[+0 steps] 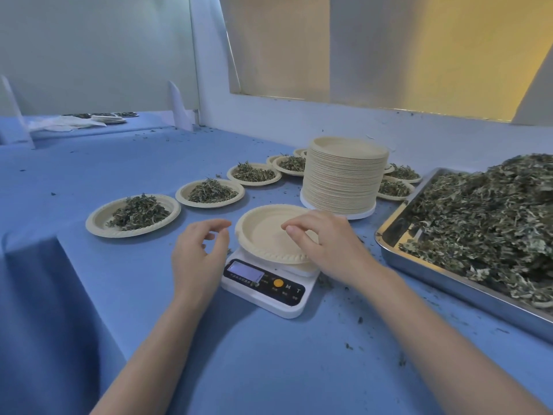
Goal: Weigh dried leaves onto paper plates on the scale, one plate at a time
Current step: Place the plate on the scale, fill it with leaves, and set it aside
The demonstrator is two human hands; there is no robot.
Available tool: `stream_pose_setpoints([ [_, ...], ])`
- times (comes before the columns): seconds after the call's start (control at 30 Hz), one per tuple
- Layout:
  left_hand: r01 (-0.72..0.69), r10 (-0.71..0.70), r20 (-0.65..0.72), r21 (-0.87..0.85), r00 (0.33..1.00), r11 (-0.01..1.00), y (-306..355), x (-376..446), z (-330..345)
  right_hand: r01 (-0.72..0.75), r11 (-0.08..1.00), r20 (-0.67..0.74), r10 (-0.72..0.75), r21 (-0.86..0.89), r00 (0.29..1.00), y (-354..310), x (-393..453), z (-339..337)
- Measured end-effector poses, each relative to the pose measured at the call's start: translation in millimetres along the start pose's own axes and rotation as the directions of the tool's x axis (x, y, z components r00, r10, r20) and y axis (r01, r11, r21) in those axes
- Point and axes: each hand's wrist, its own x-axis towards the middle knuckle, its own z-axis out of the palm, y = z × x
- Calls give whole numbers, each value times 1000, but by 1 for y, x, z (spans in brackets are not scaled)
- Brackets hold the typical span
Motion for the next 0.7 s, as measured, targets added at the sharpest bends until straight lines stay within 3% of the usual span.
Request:
stream_pose_setpoints([
  [0.13, -365, 368, 8, 148, 930, 919, 25, -3, 10, -7, 1000, -21, 8, 26, 1000, -3, -1, -7],
  [0.2, -409, 407, 45, 150, 912, 900, 36, -1, 18, -18, 999, 21, 17, 27, 1000, -4, -4, -12],
  [0.33, -141, 141, -12, -3, 990, 990, 34, -4, 27, -22, 998, 233, 35, -58, 972, -1, -15, -20],
  [0.47, 48, -64, -142, -113, 988, 992, 18, -6, 21, -8, 992, 352, 54, -130, 934, 1, -19, -18],
  [0.6, 159, -179, -139, -147, 974, 976, 8, -1, 13, 14, 971, 376, 79, -240, 923, 2, -17, -13],
  [0.7, 166, -185, -127, -149, 974, 975, 6, -2, 14, -15, 949, 412, 150, -314, 899, 1, -13, -11],
])
